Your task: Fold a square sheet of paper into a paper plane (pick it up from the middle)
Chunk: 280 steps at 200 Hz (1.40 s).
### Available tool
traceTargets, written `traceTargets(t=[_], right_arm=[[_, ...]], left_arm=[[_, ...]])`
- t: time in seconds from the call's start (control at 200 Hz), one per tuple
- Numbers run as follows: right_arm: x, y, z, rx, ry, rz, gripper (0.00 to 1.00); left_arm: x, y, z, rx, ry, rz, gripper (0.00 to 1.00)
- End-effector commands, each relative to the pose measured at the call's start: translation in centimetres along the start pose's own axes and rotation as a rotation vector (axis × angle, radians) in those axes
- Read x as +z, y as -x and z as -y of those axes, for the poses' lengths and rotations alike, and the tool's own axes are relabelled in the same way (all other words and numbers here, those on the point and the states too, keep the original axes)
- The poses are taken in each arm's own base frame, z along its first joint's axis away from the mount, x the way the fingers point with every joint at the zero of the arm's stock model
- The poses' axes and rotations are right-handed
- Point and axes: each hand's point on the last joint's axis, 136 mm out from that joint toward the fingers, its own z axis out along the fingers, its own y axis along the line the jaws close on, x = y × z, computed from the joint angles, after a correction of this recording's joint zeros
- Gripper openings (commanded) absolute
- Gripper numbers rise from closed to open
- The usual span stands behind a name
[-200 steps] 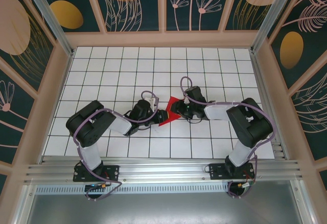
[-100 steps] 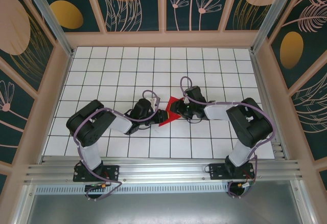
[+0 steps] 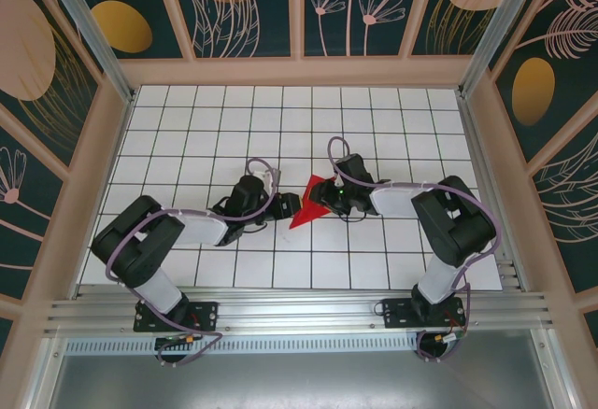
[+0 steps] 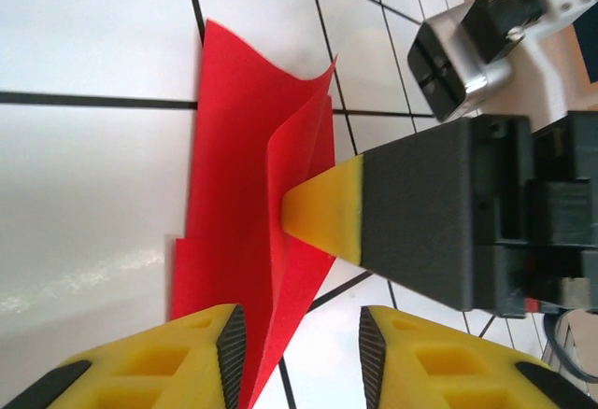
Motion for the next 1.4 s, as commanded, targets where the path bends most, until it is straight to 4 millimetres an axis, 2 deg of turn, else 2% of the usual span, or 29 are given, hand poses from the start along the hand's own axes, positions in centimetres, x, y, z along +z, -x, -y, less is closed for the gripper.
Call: traceTargets(t=[0.0,0.24,0.255,0.29,0.445,0.62,0.806,1.136,1.251,1.396], right_arm=[[1.1,-1.5,4.7,0.052,-0.183,-0.035,0.47],[1.4,-1.6,5.1,0.053,-0.217,-0.043,0.50],[1.3,-1.5,5.1,0.053,-0.219,-0.042,0.51],[1.4,-1.6,5.2,0.054,-0.226,-0.043,0.51],[1.6,-1.6,5.8,0.062,-0.277,-0.048,0.52],[1.8,-2.0,6.9,0.091,-0.326,-0.058,0.52],[1.9,-2.1,7.0,0.098,-0.337,-0.062,0.51],[2.0,-2.3,7.5,0.104,-0.361,-0.069,0.50],[2.1,-2.6,8.0,0.106,-0.378,-0.077,0.50],[2.0,-2.9,8.8,0.107,-0.421,-0.077,0.50]], left_arm=[[-0.2,-0.8,-1.6,-0.008,0.058,-0.023,0.41],[1.5,-1.4,-0.5,-0.003,0.001,-0.102,0.41],[1.8,-1.8,-1.2,-0.007,0.017,-0.117,0.41],[2.0,-1.9,-1.4,-0.004,0.023,-0.121,0.40],[2.0,-2.1,-2.1,0.008,0.051,-0.126,0.36],[2.1,-3.3,-3.3,0.003,0.083,-0.166,0.33],[2.0,-4.0,-4.1,0.009,0.113,-0.190,0.28],[1.9,-4.4,-3.8,0.007,0.097,-0.212,0.14],[1.9,-4.5,-4.0,0.001,0.110,-0.217,0.14],[1.2,-3.5,-3.9,0.007,0.142,-0.180,0.23]])
